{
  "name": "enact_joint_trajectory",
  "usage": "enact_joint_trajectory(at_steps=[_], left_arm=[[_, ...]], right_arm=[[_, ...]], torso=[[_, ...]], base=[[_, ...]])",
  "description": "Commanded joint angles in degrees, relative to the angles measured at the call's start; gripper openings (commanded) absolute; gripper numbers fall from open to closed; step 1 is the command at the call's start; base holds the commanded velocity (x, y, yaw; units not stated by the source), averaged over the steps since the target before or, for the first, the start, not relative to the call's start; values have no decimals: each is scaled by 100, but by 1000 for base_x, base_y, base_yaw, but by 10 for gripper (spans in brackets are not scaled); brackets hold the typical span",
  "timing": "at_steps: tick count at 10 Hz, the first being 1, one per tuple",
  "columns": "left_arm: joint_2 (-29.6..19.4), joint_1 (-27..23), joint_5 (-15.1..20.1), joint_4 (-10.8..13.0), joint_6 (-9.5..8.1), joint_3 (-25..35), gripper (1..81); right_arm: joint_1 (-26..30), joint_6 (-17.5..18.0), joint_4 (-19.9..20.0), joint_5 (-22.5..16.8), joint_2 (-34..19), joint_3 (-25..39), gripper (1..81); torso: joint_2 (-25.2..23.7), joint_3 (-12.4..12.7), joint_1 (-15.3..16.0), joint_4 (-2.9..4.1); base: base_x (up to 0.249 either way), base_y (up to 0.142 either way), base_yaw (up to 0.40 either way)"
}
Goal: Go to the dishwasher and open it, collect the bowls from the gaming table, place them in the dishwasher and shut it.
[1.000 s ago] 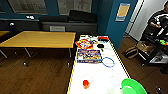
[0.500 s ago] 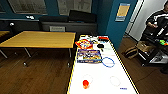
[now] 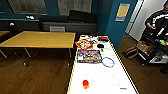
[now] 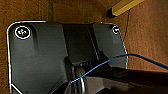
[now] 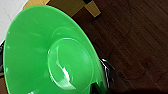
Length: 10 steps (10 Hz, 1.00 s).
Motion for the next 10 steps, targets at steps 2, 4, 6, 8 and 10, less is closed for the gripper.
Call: enact_joint_trajectory(at_steps=[2,4,6,8,10], left_arm=[[-1079,-464,275,57,0,1346,811],[-1667,-552,249,29,-9,1777,811],[-2311,-613,179,21,-9,2419,811],[-2943,-701,179,12,-9,3272,811],[-3398,-982,267,-14,-192,3998,811]], right_arm=[[-405,-185,-876,640,969,-838,10],[-422,-194,-937,614,1380,-1118,10],[-492,-185,-991,544,1901,-1638,10],[-607,-185,-1105,491,2366,-2060,10],[-695,-185,-1210,403,2778,-2437,10]], torso=[[0,0,0,0],[0,0,-2,0],[0,0,-2,0],[0,0,-2,0],[0,0,-2,0]], base=[[0,0,0],[0,0,0],[0,0,0],[0,0,0],[0,0,0]])
